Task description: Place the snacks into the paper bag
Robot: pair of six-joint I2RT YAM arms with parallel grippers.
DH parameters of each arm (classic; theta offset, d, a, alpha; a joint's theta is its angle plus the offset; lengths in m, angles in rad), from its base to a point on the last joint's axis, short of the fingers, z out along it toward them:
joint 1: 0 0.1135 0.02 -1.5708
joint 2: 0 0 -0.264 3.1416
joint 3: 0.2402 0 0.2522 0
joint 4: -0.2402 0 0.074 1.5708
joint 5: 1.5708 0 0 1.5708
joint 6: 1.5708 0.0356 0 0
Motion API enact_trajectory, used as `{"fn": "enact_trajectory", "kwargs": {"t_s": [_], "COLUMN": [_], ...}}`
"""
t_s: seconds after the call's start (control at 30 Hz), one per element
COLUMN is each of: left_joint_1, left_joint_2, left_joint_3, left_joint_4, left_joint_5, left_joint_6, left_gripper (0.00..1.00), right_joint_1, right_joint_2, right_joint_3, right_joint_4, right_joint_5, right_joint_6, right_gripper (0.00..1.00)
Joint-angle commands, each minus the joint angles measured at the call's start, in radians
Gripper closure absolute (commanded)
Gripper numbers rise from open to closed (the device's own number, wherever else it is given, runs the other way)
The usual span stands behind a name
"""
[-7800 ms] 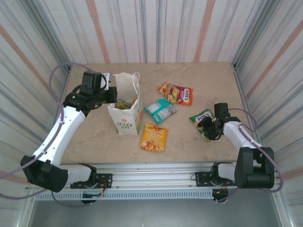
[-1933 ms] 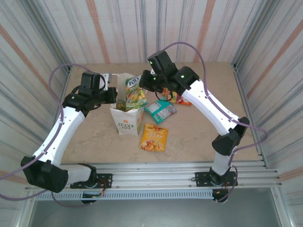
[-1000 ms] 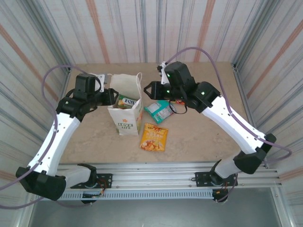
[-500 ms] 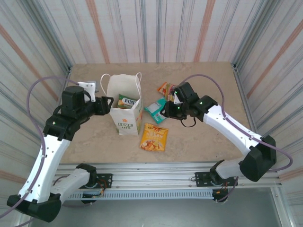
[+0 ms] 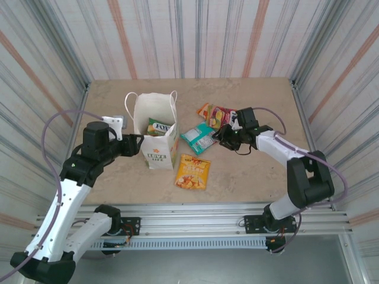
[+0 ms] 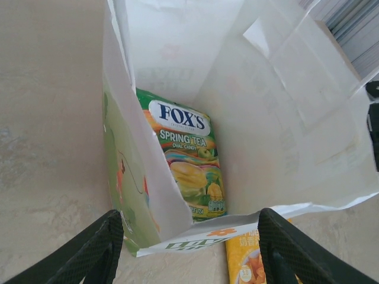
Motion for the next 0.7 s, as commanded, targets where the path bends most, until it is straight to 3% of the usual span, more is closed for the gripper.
{"fn": "enact_trajectory", "kwargs": {"t_s": [0.0, 0.1, 0.23, 0.4, 0.67], "left_joint_1": [0.010, 0.011, 0.011, 0.012, 0.012], "left_joint_2": [-0.018, -0.015, -0.012, -0.007, -0.001], "left_joint_3": [-0.025, -0.024, -0.020, -0.008, -0.002], "left_joint_4": [0.032, 0.022, 0.016, 0.002, 0.009], "left_joint_5": [0.006, -0.005, -0.021, -0.036, -0.045], "left_joint_6": [-0.004, 0.006, 0.023, 0.026, 0.015], "left_gripper": [0.36, 0.36, 0.36, 0.36, 0.36], "right_joint_1": [-0.022, -0.030, -0.052, -0.068, -0.061], "right_joint_2": [0.075, 0.161, 0.306, 0.436, 0.545], "right_joint_3": [0.076, 0.205, 0.341, 0.454, 0.543], "right_joint_4": [0.018, -0.147, -0.272, -0.312, -0.352], "right_joint_5": [-0.064, -0.029, 0.033, 0.077, 0.013], "right_joint_6": [-0.120, -0.374, -0.542, -0.627, -0.696], "right_gripper": [0.48, 0.44, 0.43, 0.40, 0.39]}}
